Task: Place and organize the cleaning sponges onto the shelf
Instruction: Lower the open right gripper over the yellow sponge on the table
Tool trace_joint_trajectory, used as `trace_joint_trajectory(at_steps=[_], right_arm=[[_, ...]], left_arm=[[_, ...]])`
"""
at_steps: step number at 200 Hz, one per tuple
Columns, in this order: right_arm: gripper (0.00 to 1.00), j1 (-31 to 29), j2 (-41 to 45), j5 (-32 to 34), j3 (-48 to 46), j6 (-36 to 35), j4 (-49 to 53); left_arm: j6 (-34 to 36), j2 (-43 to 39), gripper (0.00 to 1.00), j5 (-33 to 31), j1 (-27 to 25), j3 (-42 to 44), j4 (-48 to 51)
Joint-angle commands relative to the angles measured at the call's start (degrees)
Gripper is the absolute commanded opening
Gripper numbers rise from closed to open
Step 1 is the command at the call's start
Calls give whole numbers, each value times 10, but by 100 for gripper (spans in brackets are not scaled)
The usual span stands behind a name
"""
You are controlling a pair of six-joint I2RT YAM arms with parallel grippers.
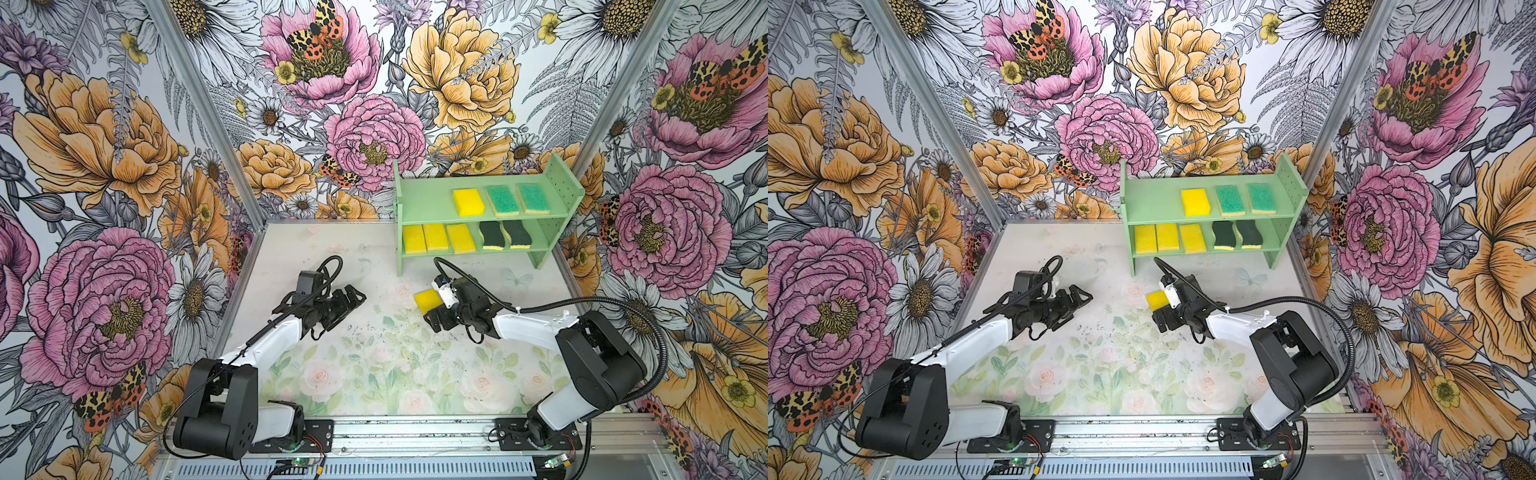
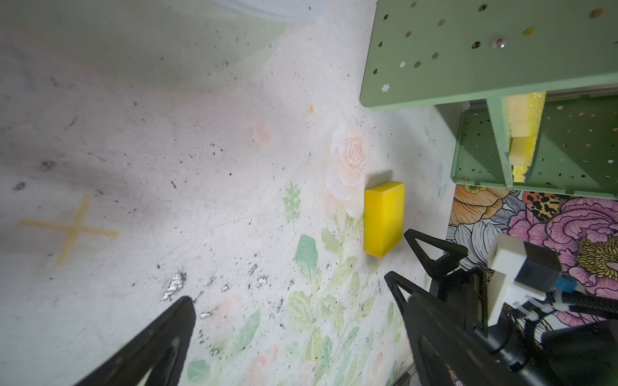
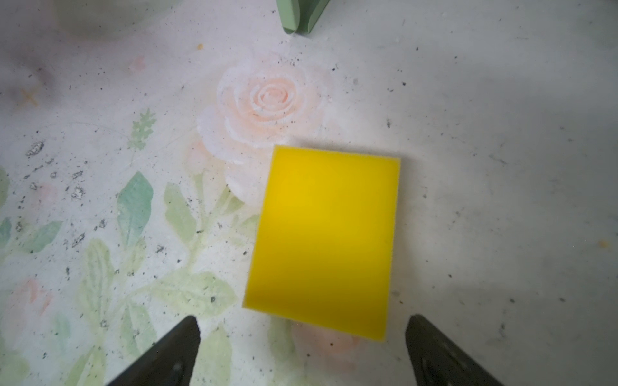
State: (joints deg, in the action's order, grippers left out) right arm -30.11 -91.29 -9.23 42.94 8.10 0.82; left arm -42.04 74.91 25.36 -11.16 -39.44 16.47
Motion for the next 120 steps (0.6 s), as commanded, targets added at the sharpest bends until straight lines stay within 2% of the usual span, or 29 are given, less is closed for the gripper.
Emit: trace_joint_trajectory(at_steps=[1,120], right_arm=[[98,-5,-16,5,-2,10,-51],[96,-7,-63,36,-29,43,-136]], left_arm=[[-2,-4,99,-9,-5,-11,-6],[-1,-2,99,-11,-5,-9,-6]])
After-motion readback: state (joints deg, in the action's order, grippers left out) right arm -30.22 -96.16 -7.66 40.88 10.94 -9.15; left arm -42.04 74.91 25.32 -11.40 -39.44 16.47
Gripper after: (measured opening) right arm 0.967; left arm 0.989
